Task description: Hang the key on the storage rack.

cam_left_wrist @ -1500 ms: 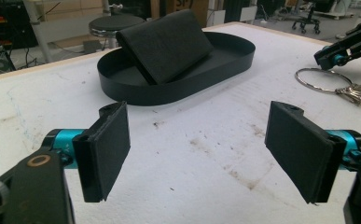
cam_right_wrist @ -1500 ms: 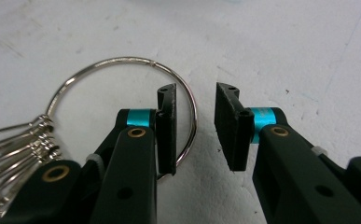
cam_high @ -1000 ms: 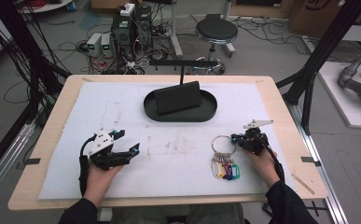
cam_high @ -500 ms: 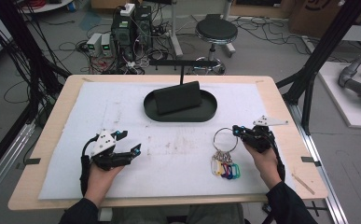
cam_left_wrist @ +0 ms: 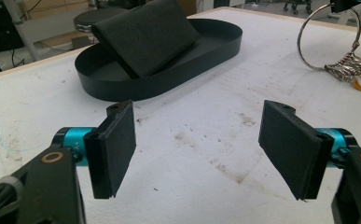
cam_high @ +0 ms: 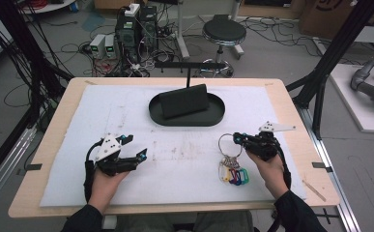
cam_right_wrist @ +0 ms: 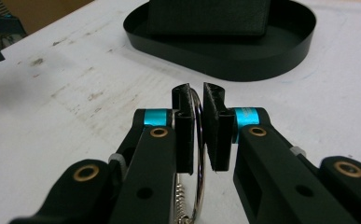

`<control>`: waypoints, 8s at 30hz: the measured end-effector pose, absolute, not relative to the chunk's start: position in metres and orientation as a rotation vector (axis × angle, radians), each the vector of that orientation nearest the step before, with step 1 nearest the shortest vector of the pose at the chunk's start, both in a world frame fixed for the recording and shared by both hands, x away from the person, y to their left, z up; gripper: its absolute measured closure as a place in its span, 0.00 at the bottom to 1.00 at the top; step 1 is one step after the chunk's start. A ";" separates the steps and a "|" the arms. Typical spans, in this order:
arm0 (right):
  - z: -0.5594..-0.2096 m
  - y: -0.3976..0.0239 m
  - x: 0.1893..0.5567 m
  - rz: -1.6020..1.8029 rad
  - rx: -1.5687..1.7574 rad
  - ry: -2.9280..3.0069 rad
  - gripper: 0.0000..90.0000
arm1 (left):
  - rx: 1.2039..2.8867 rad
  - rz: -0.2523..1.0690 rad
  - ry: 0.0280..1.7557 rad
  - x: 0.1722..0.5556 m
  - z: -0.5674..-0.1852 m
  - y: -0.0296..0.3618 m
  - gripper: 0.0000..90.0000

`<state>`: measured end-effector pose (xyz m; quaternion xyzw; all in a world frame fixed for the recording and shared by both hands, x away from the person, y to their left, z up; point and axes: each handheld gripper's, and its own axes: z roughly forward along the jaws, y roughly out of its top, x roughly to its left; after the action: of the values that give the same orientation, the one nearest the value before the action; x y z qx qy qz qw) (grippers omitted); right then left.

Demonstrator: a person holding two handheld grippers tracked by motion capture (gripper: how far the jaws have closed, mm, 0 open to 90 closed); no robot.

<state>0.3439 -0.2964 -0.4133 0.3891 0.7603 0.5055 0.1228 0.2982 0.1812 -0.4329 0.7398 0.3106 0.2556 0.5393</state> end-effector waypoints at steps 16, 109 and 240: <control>-0.412 -0.294 0.345 1.456 1.110 2.284 0.97 | 1.766 0.607 0.731 0.298 -0.433 0.180 0.30; -0.324 -0.234 0.317 1.781 0.482 2.382 0.98 | 1.717 0.194 0.272 0.339 -0.379 0.054 0.64; -0.357 -0.318 0.344 1.623 0.908 2.023 0.44 | 1.510 0.553 0.741 0.476 -0.357 0.164 0.96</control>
<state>0.3439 -0.3177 -0.3575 0.3242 0.7221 0.5791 0.1955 0.4757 0.1645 -0.3574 0.6601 0.3239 0.2419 0.6331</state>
